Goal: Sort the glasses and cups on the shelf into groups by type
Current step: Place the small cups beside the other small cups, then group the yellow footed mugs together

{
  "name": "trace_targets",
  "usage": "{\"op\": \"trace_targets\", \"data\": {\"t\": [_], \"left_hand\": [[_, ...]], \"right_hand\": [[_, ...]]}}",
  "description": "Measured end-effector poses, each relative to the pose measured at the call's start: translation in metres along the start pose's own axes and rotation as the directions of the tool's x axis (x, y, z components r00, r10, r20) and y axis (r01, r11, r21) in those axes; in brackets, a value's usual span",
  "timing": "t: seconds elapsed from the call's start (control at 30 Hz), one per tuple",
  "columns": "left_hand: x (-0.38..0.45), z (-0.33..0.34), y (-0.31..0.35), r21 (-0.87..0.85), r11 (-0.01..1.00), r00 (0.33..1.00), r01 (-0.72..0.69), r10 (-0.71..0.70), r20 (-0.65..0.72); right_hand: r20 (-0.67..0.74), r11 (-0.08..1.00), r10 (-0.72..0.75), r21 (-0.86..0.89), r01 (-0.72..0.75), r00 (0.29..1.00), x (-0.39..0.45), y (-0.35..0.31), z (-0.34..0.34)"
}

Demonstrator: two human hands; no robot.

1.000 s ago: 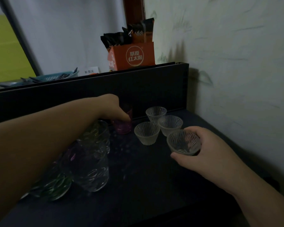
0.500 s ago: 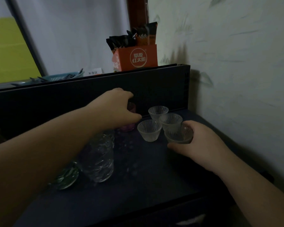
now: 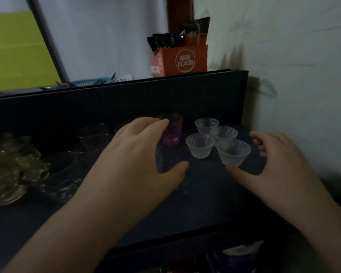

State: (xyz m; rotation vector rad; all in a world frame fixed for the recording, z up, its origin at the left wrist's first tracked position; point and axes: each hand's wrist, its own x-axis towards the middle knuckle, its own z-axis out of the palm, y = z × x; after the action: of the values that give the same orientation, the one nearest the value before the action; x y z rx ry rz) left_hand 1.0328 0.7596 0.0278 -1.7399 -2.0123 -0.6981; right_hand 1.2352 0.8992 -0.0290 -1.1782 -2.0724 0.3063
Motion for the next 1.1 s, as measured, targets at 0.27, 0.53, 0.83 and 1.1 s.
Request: {"op": "trace_targets", "data": {"t": [0.27, 0.53, 0.83, 1.1], "left_hand": [[-0.054, -0.029, -0.066, 0.014, 0.999, 0.998, 0.052, -0.052, 0.017], [-0.127, -0.084, -0.180, -0.015, 0.989, 0.988, 0.148, -0.149, -0.044], [-0.203, -0.133, -0.283, -0.077, 0.971, 0.969, 0.227, -0.233, -0.076], [-0.219, -0.140, -0.314, -0.078, 0.952, 0.952, 0.296, -0.301, -0.060]], "right_hand": [[0.102, 0.976, -0.157, 0.170, 0.138, 0.982, -0.036, -0.090, 0.007], [0.082, 0.942, -0.287, 0.204, 0.266, 0.954, -0.080, -0.203, 0.040], [0.150, 0.900, -0.370, 0.301, 0.314, 0.917, -0.119, -0.315, 0.102], [0.170, 0.891, -0.432, 0.229, 0.391, 0.886, -0.112, -0.352, 0.142]]}}
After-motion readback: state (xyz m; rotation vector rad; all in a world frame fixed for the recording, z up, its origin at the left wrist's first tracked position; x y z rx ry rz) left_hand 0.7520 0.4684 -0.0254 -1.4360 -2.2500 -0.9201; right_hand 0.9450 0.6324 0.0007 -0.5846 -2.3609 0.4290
